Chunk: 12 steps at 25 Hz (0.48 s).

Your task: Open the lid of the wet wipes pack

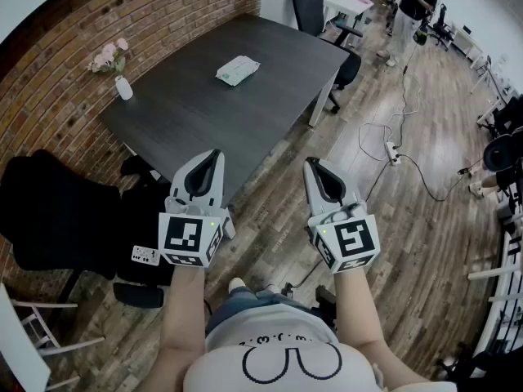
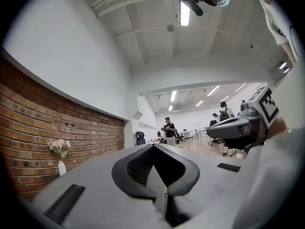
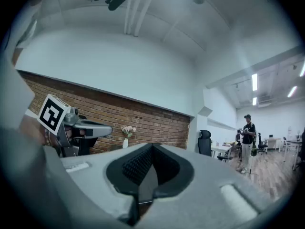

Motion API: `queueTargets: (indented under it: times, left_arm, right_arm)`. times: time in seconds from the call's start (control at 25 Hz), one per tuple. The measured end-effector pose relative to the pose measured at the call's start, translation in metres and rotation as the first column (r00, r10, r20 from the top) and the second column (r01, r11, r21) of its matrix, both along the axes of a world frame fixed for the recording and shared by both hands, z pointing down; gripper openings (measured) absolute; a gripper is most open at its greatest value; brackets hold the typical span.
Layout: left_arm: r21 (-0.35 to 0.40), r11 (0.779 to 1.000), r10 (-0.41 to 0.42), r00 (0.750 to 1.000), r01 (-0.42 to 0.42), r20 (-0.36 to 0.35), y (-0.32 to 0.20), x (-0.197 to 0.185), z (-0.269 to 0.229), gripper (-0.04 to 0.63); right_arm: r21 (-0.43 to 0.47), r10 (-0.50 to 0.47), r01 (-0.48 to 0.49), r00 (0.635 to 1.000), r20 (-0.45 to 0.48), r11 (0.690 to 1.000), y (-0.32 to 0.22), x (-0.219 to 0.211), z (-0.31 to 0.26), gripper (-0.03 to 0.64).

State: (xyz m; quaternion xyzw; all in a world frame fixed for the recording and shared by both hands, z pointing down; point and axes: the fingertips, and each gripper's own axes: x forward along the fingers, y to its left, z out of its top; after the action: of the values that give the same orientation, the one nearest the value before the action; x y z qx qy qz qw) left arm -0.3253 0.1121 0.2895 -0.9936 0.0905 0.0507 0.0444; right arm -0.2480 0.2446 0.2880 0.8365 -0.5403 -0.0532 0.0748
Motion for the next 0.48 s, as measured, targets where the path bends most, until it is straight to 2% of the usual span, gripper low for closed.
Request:
queueTargets:
  times: [0.48]
  left_arm:
    - [0.01,1.0,-0.023,1.0,0.023,-0.019,0.041,0.007,0.0,-0.002]
  right_arm:
    - [0.004,-0.036,0.037,0.999,-0.036,0.999,0.034,0.005,0.001,0.0]
